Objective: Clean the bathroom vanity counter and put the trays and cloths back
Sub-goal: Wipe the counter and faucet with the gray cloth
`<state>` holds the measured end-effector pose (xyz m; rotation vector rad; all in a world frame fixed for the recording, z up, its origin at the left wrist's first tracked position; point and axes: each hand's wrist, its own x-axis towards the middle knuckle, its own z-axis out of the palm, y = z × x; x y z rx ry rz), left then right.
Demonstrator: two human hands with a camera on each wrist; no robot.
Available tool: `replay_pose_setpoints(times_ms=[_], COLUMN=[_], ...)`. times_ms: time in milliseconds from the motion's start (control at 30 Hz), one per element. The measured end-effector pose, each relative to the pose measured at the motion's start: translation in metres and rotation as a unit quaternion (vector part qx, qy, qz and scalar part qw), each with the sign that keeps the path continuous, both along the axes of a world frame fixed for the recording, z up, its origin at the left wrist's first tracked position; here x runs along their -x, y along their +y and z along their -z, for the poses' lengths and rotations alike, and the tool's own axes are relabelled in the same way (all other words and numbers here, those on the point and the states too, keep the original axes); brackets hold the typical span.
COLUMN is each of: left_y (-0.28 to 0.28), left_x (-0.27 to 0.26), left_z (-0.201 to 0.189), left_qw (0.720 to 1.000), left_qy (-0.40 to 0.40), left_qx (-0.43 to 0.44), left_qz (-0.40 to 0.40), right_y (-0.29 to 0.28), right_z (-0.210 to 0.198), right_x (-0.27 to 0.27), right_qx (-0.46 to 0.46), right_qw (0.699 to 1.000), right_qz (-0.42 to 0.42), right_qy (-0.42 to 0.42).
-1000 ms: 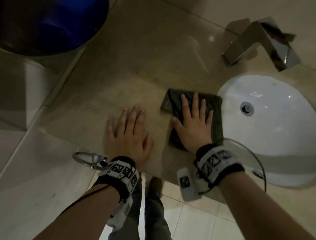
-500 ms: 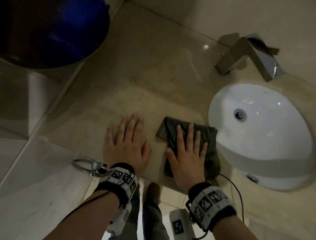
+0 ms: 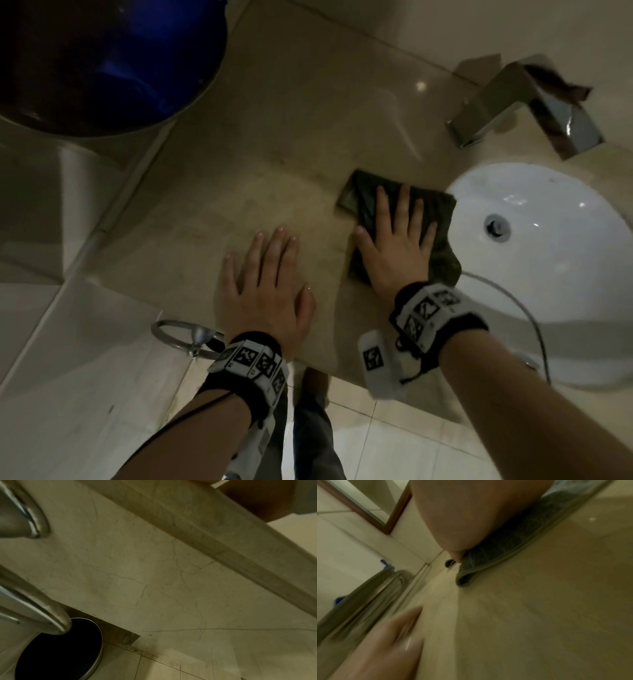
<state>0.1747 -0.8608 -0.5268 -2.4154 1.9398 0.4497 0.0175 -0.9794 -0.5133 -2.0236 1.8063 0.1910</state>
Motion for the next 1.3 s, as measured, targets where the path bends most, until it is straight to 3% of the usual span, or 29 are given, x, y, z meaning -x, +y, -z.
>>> replay_pose_setpoints(times_ms=[167,267,367,600,733,933,1033,1100,1200,1300], left_y=[-0.001,0.0,0.0,0.0,-0.002,-0.005,-0.025,-0.047,-0.084,-0.117], left_x=[0.001,0.0,0.0,0.001,0.001,0.013,0.034,0.063,0.117,0.155], left_z=[-0.004,-0.005,-0.004,0.0,-0.005,-0.017,-0.03,-0.038,-0.039,-0.028], left_qw=[1.0,1.0,1.0,1.0,1.0,0.997,0.99,0.994,0.997,0.997], left_qy=[0.009,0.013,0.015,-0.004,-0.008,0.043,0.056,0.063,0.08,0.033], left_qx=[-0.001,-0.003,0.003,-0.014,-0.023,-0.06,-0.091,-0.056,-0.004,-0.071], left_qz=[0.004,0.007,0.006,0.002,-0.008,-0.034,-0.097,-0.066,0.022,0.028], right_y=[0.082,0.097,0.075,-0.035,-0.051,-0.021,-0.017,-0.02,-0.028,-0.036], right_z=[-0.001,0.001,0.001,0.008,0.003,-0.021,-0.032,-0.034,-0.027,-0.022], right_x=[0.013,0.016,0.015,0.011,0.01,0.033,0.06,0.084,0.118,0.143], right_qx=[-0.008,-0.014,0.001,0.012,0.016,-0.054,-0.105,-0.099,-0.029,-0.024], right_qw=[1.0,1.0,1.0,0.999,0.998,0.991,0.956,0.933,0.94,0.948], right_qz=[-0.01,-0.012,-0.019,-0.04,-0.054,-0.083,-0.056,-0.051,-0.136,-0.156], right_qy=[0.007,0.018,0.02,0.017,0.007,-0.095,-0.266,-0.342,-0.31,-0.278])
